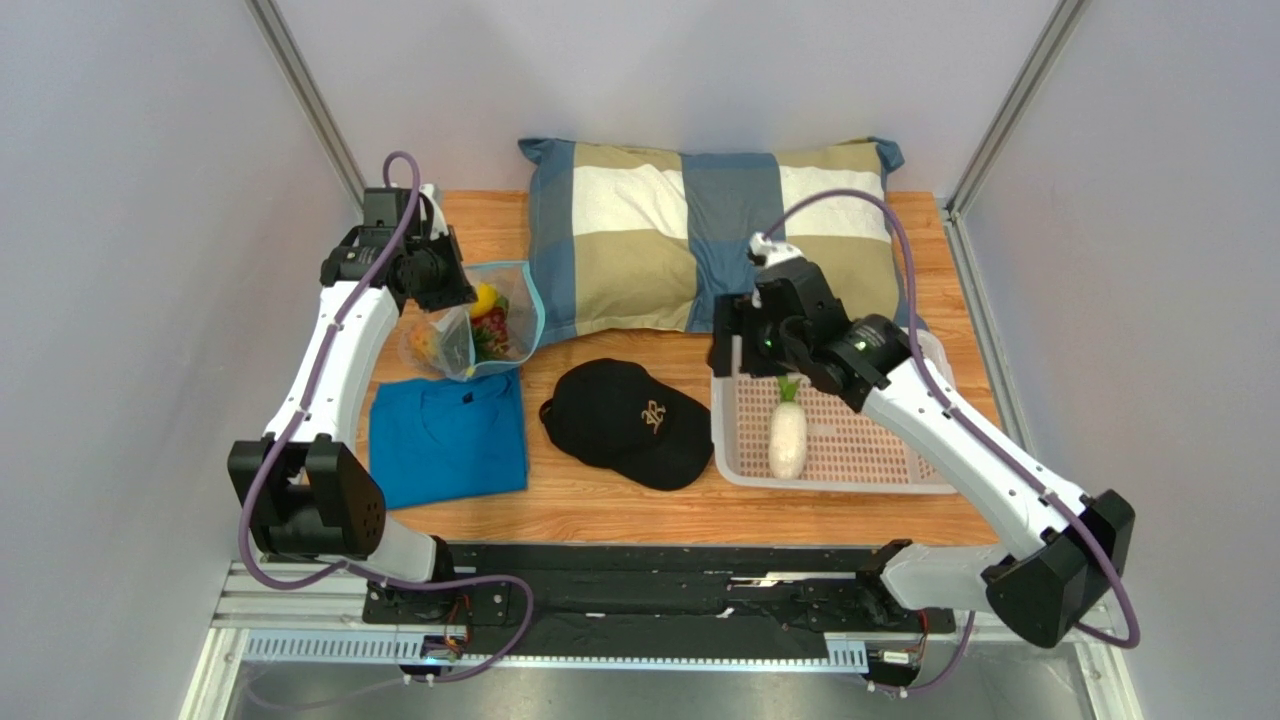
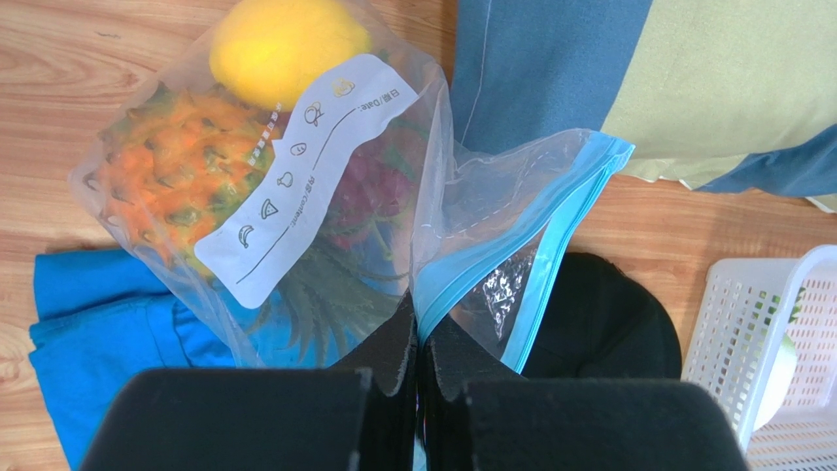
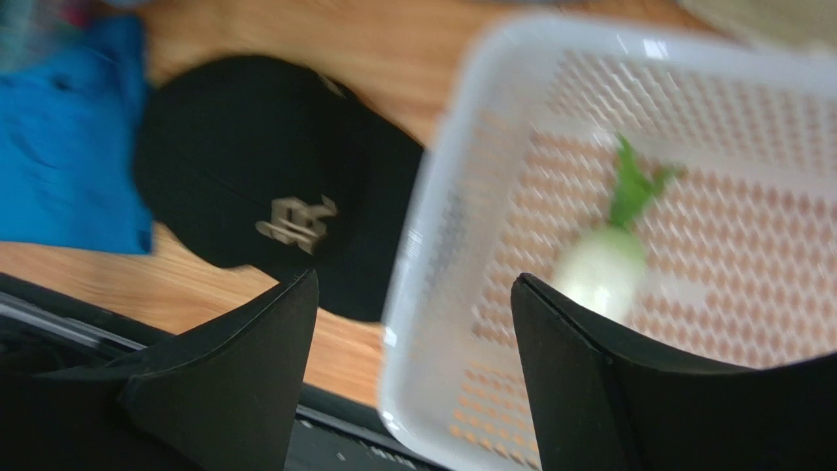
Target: Open the zip-top bag and remove the fake food
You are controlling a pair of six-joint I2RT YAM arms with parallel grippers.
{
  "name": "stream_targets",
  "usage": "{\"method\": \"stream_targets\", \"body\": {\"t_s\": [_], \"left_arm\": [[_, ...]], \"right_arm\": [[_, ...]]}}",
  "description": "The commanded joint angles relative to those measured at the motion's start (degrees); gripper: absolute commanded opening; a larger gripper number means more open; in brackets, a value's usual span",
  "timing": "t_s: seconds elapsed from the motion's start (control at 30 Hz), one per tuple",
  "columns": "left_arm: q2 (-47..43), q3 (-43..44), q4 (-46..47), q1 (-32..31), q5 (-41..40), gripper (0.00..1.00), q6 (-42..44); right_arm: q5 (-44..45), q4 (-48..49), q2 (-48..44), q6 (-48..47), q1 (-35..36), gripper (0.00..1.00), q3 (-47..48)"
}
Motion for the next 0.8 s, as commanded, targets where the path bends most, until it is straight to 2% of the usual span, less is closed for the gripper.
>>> {"method": "stream_targets", "body": {"t_s": [0.0,0.27,0.33,0.47,0.57,0.77], "left_arm": [[-3.3,-1.3,2.1,0.2,1.1,0.0,0.1],[-3.6,-1.6,2.2,0.2,1.8,0.0,0.3],[-3.6,-1.6,2.2,0.2,1.7,0.0,0.3],[-3.4,-1.1,2.1,0.2,2.6,0.0,0.3],[-3.4,-0.8,2.0,0.2,2.7,0.0,0.2],[-3.8,-0.5,1.5,0.2,2.7,0.0,0.1]], "right_arm": [[-0.8,16.4,8.8,1.4,6.2,0.75,7.3],[-14.9,32.5,34.5,5.8,12.8,0.68,30.7],[-16.3,33.6,41.3,6.7,14.1,0.65,35.6],[-21.0,37.6,49.4,10.4,15.8,0.59,45.2],[-23.4,38.0,54.5,11.5,17.1,0.6,49.2],[-24.3,42.8,58.2,15.0,17.8,0.61,48.0]]}}
